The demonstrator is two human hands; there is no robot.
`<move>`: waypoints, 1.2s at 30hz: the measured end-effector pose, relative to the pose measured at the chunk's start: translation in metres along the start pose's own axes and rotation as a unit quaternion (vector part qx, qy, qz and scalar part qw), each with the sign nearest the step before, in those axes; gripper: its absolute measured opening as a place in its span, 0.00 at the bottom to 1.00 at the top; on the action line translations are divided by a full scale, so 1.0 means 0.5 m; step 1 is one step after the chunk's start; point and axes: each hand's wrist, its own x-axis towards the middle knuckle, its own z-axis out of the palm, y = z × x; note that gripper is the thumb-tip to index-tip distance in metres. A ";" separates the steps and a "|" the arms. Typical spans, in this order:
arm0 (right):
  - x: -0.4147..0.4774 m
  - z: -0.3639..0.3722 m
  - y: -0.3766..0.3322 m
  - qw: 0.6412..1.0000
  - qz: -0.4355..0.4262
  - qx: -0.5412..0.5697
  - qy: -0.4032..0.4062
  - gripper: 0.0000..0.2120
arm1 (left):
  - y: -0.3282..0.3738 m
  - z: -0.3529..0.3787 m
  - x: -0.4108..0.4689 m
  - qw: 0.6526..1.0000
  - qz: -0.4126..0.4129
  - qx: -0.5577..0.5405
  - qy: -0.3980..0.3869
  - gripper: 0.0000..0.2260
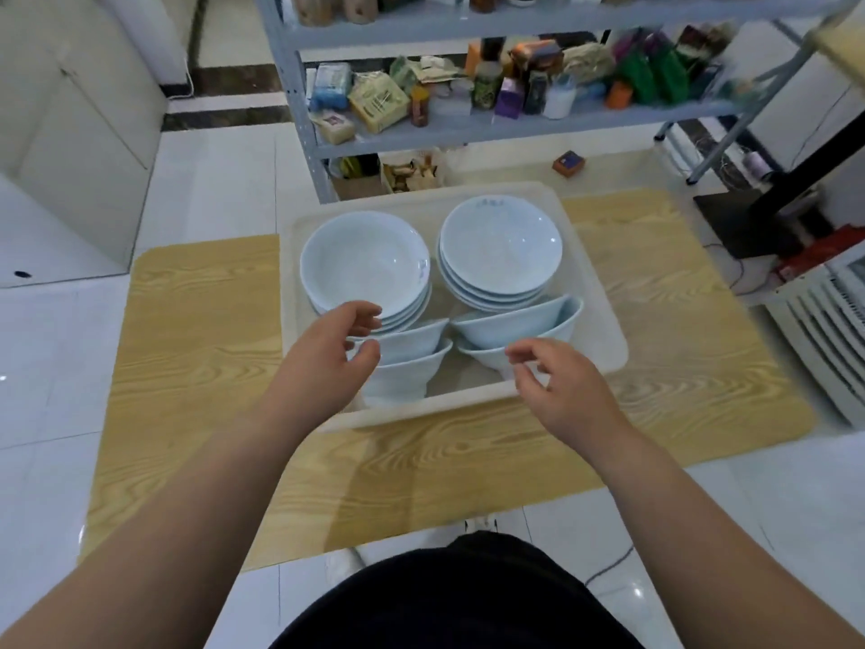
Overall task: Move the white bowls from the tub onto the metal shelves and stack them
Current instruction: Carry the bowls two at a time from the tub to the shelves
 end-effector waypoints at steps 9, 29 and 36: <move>0.352 -0.033 0.090 0.956 -0.034 -0.214 -0.197 0.19 | -0.006 0.123 0.229 0.957 -0.121 0.261 -0.037 0.20; 0.379 -0.022 0.137 0.929 -0.119 -0.270 -0.223 0.05 | 0.019 0.121 0.238 0.834 -0.077 0.537 -0.100 0.13; 0.306 -0.064 0.074 0.957 -0.174 -0.219 -0.073 0.08 | 0.111 0.068 0.161 0.886 -0.066 0.449 0.096 0.14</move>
